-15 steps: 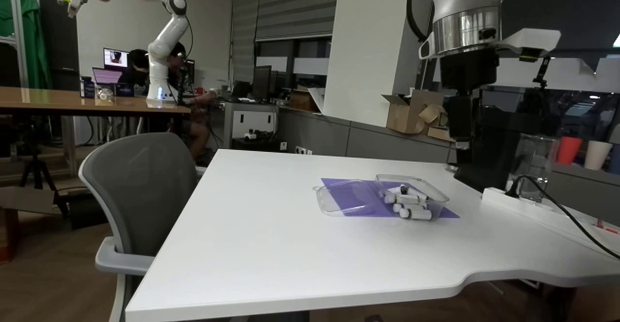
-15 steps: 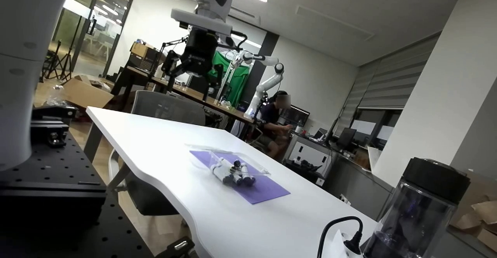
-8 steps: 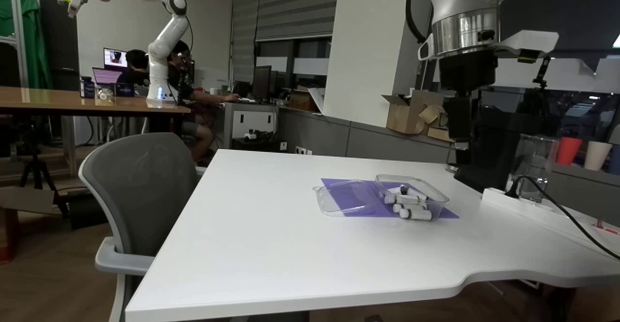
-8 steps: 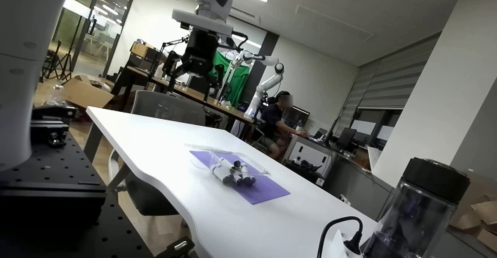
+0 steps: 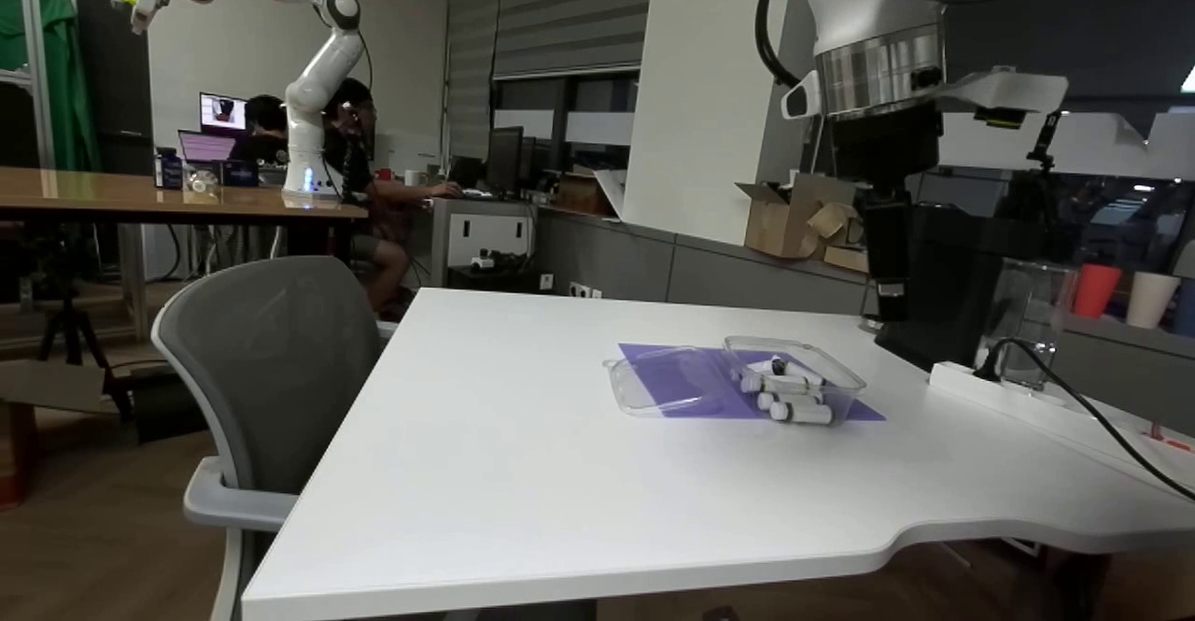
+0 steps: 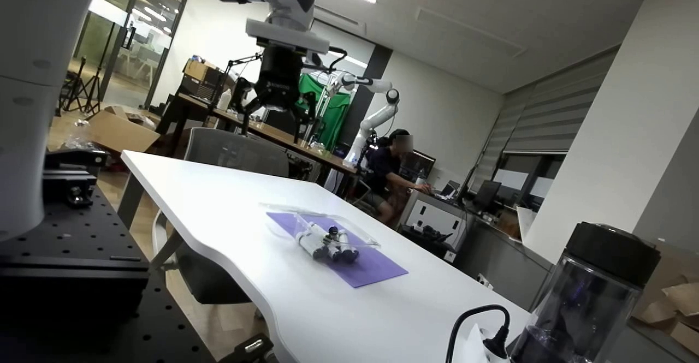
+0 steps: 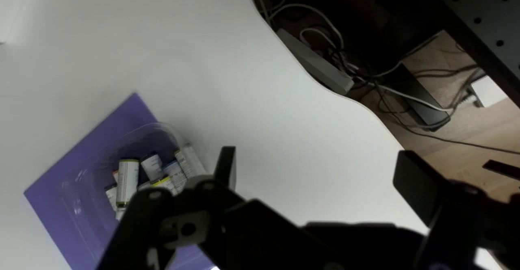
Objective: Close the lid to the box on the table
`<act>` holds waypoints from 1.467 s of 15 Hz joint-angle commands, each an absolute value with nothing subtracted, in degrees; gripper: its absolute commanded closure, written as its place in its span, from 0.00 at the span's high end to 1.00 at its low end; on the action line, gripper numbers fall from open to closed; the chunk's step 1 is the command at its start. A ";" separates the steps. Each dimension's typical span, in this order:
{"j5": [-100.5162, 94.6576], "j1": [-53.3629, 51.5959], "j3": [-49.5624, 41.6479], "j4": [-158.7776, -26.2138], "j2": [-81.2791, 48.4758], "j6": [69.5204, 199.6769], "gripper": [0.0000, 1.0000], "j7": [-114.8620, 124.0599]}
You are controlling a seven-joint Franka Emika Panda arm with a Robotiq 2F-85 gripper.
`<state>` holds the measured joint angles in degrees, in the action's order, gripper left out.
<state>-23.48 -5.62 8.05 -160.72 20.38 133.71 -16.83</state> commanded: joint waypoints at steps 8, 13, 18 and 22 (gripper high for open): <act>-67.50 -4.81 18.09 -155.45 3.36 141.32 1.00 -1.73; -74.66 -9.46 14.97 -154.45 1.47 140.25 1.00 1.81; -75.29 -9.62 15.06 -153.59 0.39 139.78 1.00 2.05; -78.46 -10.29 15.10 -153.27 -0.84 138.91 1.00 4.33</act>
<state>-75.53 -8.52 16.17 -153.65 0.29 139.74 2.06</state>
